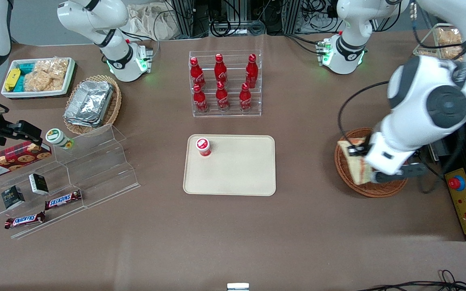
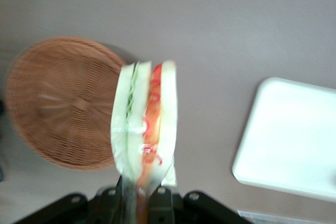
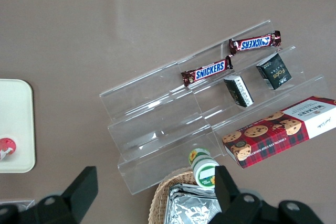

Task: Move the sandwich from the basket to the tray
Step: 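Lift the sandwich and carry it toward the cream tray, then lower the sandwich onto the tray and open the left gripper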

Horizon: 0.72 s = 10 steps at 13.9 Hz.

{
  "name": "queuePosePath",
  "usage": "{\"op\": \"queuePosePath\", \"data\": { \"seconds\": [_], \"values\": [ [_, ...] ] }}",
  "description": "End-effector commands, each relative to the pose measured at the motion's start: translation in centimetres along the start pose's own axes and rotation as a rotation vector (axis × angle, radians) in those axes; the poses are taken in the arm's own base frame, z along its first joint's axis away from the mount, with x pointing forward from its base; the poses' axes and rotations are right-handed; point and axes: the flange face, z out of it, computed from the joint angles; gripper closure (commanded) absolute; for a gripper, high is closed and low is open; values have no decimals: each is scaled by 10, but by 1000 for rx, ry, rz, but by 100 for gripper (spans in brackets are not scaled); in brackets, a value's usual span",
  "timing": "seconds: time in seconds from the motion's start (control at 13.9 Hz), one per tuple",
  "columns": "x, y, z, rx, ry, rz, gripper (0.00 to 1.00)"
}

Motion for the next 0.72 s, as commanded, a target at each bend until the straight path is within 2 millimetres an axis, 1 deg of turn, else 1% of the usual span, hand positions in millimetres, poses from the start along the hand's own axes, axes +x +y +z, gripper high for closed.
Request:
{"op": "queuePosePath", "data": {
  "seconds": [0.0,0.14,0.22,0.29,0.36,0.51,0.65],
  "values": [
    [-3,68,34,-66,-41,107,100],
    [-14,125,76,-59,-40,109,100],
    [-15,145,103,-33,-25,115,100],
    [-13,158,128,-11,-22,99,100],
    [-13,173,147,-16,-20,78,100],
    [-10,184,178,-33,-37,70,100],
    [-6,189,198,-61,-37,65,100]
  ]
}}
